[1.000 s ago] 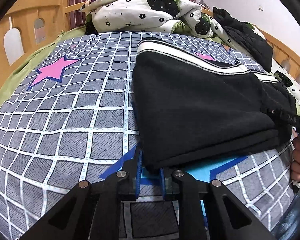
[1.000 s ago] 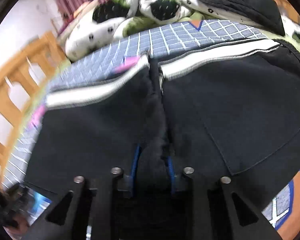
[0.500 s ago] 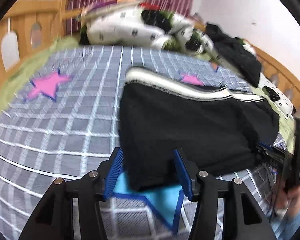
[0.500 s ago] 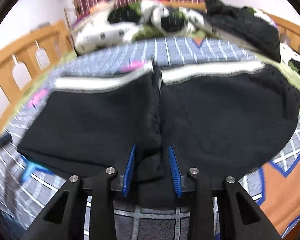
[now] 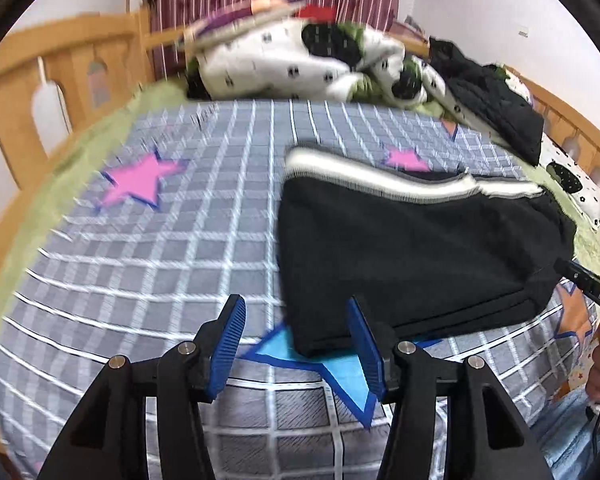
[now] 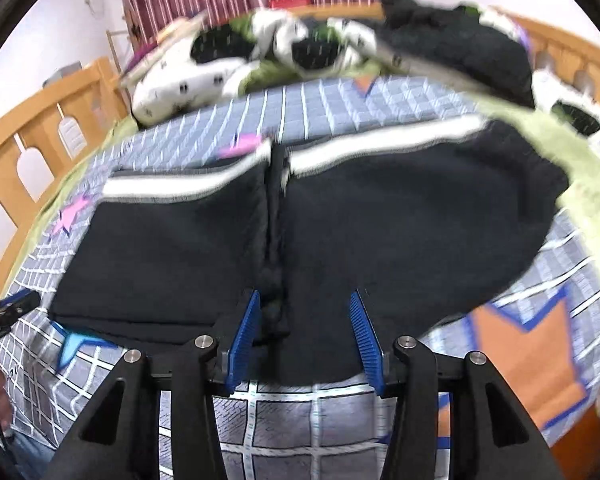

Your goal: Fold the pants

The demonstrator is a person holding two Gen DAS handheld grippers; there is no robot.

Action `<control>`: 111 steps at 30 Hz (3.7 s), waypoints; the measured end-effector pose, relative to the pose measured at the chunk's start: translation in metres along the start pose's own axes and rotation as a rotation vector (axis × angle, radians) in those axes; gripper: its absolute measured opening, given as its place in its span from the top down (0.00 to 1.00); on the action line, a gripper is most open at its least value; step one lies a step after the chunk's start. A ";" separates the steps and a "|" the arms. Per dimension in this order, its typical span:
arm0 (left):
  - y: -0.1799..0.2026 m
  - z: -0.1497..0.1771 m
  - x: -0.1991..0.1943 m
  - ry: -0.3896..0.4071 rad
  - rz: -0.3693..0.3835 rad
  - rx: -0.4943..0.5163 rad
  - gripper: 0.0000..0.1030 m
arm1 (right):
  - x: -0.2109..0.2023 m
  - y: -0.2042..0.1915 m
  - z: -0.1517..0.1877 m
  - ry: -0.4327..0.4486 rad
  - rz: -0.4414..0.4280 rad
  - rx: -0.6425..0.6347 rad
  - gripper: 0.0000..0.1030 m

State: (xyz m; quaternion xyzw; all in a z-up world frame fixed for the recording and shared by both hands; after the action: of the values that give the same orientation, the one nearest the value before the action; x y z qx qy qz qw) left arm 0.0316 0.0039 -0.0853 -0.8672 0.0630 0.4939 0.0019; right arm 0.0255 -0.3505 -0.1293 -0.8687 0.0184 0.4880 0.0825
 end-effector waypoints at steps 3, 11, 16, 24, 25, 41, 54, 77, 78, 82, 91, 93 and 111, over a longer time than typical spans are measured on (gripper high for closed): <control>-0.004 -0.010 -0.042 0.052 -0.056 0.004 0.51 | -0.033 0.002 -0.007 0.053 0.017 -0.013 0.54; -0.009 -0.057 -0.164 0.181 -0.139 0.032 0.51 | -0.160 0.005 -0.038 0.195 0.081 -0.062 0.43; -0.016 -0.076 -0.182 0.211 -0.050 -0.011 0.40 | -0.191 0.022 -0.061 0.215 0.082 -0.045 0.39; -0.026 -0.074 -0.064 0.069 0.078 -0.032 0.33 | -0.108 0.095 -0.053 0.089 0.042 0.112 0.34; -0.027 -0.073 -0.047 0.046 0.109 -0.044 0.33 | -0.092 0.107 -0.048 0.067 0.046 0.143 0.34; -0.034 -0.089 0.161 -0.248 0.356 -0.115 0.36 | 0.059 0.191 -0.058 -0.017 0.019 0.392 0.34; -0.002 -0.129 0.131 -0.150 0.358 -0.057 0.91 | 0.019 0.164 -0.108 0.125 0.111 0.343 0.89; -0.189 -0.100 0.148 -0.283 0.006 -0.293 0.65 | 0.092 0.014 -0.097 -0.097 -0.033 0.046 0.83; -0.190 -0.098 0.149 -0.270 0.022 -0.304 0.61 | 0.094 0.020 -0.092 -0.098 -0.084 0.061 0.79; -0.196 -0.091 0.139 -0.233 0.077 -0.318 0.41 | 0.068 0.052 -0.068 -0.094 -0.258 0.164 0.63; -0.171 -0.082 0.121 -0.198 0.052 -0.246 0.37 | 0.084 0.081 -0.075 -0.075 -0.283 0.420 0.24; -0.173 -0.077 0.116 -0.190 0.055 -0.244 0.37 | 0.099 0.088 -0.082 -0.072 -0.291 0.502 0.24; -0.147 -0.071 0.075 -0.087 0.140 -0.133 0.35 | 0.064 0.089 -0.093 -0.041 0.033 0.128 0.36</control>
State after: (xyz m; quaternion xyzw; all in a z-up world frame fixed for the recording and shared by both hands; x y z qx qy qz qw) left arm 0.1462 0.1375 -0.1217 -0.8366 0.0904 0.5331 -0.0874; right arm 0.1275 -0.4505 -0.1471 -0.8510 0.0623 0.5050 0.1302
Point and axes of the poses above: each gripper's, at about its wrist camera, not at the fingertips, and x roughly the way its jaws point, y to its right, z to its underside, the point moved 2 cm from there along x, roughly the way its jaws point, and after that the axes turned 13 degrees about -y, right-handed, at the moved point
